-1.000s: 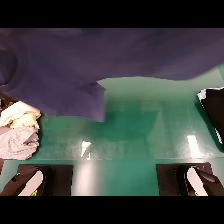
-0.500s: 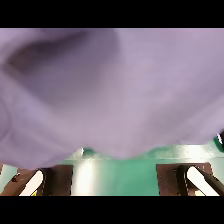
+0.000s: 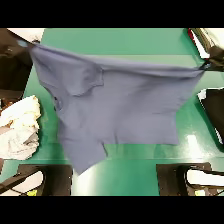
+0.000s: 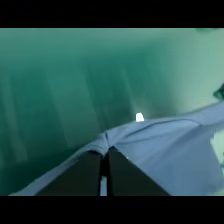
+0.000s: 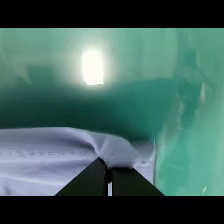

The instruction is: Fold the shirts.

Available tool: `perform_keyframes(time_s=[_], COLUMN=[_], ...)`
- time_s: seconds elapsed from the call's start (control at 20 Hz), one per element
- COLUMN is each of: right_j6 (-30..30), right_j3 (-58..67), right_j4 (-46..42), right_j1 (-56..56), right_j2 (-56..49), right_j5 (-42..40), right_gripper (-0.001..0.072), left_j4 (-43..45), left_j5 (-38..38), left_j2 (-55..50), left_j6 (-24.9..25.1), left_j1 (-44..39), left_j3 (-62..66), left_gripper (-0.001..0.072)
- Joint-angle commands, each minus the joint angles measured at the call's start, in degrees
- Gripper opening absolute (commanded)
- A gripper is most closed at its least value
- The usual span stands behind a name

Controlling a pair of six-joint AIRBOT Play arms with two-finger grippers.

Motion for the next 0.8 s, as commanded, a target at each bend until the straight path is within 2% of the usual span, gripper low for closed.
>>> perform_keyframes(time_s=[0.0,0.25,0.45,0.6,0.75], right_j6=[0.3,0.3,0.3,0.3,0.3], right_j3=[-0.9,-0.9,-0.9,-0.9,-2.4], right_j4=[-5.1,-5.1,-5.1,-5.1,-5.1], right_j1=[5.0,5.4,5.4,5.4,5.6], right_j2=[-7.1,-11.6,-14.1,-16.6,-17.9], right_j5=[-9.1,-26.0,-35.5,-33.2,-27.9], right_gripper=[0.0012,0.0012,0.0012,0.0011,0.0011], left_j4=[1.1,1.9,1.8,1.9,5.5], left_j5=[6.7,23.8,31.8,31.8,27.2], left_j2=[-9.5,-17.3,-21.0,-23.2,-23.8], left_j6=[5.2,5.2,6.4,8.2,8.9], left_j1=[-3.3,-3.2,-3.3,-3.3,-3.3], left_j3=[-3.0,-3.0,-3.0,-3.0,-3.0], left_gripper=[0.0027,0.0027,0.0027,0.0027,0.0027])
